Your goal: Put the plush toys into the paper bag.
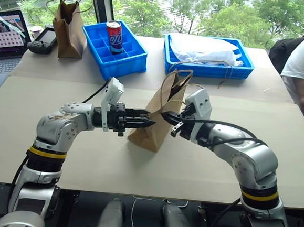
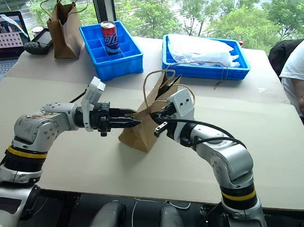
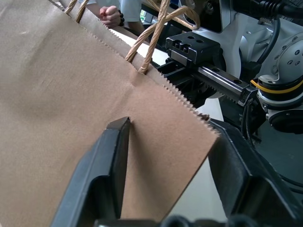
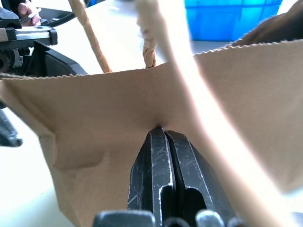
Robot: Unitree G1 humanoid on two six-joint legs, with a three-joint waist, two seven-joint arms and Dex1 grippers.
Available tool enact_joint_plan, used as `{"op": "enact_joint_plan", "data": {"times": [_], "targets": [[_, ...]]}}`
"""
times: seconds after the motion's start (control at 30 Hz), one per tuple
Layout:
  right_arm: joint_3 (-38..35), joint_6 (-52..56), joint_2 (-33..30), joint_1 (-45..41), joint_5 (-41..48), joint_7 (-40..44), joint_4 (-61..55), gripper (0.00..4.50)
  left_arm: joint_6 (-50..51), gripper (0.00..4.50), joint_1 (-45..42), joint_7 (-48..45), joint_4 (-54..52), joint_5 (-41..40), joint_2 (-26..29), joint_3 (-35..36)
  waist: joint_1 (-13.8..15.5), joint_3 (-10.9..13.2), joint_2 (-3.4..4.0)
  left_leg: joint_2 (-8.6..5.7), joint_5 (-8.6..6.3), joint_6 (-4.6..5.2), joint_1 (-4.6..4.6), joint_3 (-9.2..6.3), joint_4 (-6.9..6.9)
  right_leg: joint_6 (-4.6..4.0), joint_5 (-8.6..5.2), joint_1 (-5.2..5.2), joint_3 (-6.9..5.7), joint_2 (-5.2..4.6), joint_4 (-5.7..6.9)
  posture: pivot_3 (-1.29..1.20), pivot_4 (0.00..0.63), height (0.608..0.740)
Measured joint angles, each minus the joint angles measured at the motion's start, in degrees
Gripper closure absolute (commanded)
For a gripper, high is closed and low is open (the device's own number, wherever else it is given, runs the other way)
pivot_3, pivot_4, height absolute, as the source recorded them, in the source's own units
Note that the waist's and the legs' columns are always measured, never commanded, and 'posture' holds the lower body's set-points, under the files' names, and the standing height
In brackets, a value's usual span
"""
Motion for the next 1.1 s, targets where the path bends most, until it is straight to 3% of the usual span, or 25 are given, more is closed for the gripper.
{"op": "enact_joint_plan", "data": {"times": [0.07, 0.3, 0.53, 0.7, 0.9, 1.1], "targets": [[-0.1, 0.0, 0.0, 0.0, -0.1, 0.0, 0.0, 4.5, -0.8, 4.4, -1.0, 0.1, 1.2, 1.0, -0.2, -0.4, 0.0, 0.0, 0.0, -0.01, 0.0, 0.0, 0.0, 0.0, 0.0, 0.0, 0.0, 0.01, 0.0, 0.0, -0.01, 0.0, 0.15, 0.715], [-2.1, 1.9, -2.0, 0.6, 1.1, 0.2, -2.5, 4.5, -4.2, 4.46, -4.0, -1.4, 5.7, 3.4, -0.7, -1.8, 0.3, 0.0, 0.0, -0.03, 0.0, 0.0, -0.01, 0.0, 0.0, 0.0, 0.0, 0.02, 0.0, -0.02, -0.03, 0.0, 0.15, 0.715], [-21.9, 11.3, -22.1, 14.2, 17.4, 13.1, -14.3, 4.5, -17.2, 4.46, -13.0, -13.1, 21.4, 9.5, 2.2, -3.8, 0.8, 0.0, -0.01, -0.09, -0.02, 0.03, -0.09, -0.06, -0.03, 0.0, 0.0, 0.06, -0.07, -0.05, -0.18, 0.0, 0.15, 0.715], [-32.9, 13.1, -30.6, 24.9, 22.4, 19.9, -15.2, 4.5, -24.8, 4.46, -17.9, -25.5, 28.8, 9.9, 2.9, -6.5, 0.1, 0.0, -0.02, -0.08, 0.02, 0.09, -0.01, -0.05, -0.06, 0.01, -0.01, 0.12, -0.07, -0.03, -0.17, 0.0, 0.15, 0.715], [-35.3, 10.8, -31.6, 28.1, 20.7, 20.4, -12.5, 4.5, -30.8, 4.46, -22.6, -29.0, 29.5, -1.4, 10.2, -17.4, -0.5, 0.0, -0.05, -0.04, 0.05, 0.14, 0.05, -0.05, -0.06, 0.01, -0.01, 0.14, -0.05, -0.01, -0.1, 0.0, 0.15, 0.715], [-34.0, 9.0, -31.6, 27.8, 20.3, 19.5, -12.4, 4.5, -41.1, 4.46, -23.5, -29.0, 32.6, -5.1, 13.5, -28.2, -0.1, 0.0, -0.06, -0.05, 0.05, 0.14, 0.03, -0.06, -0.05, 0.01, -0.01, 0.14, -0.05, -0.01, -0.14, 0.0, 0.15, 0.715]]}}
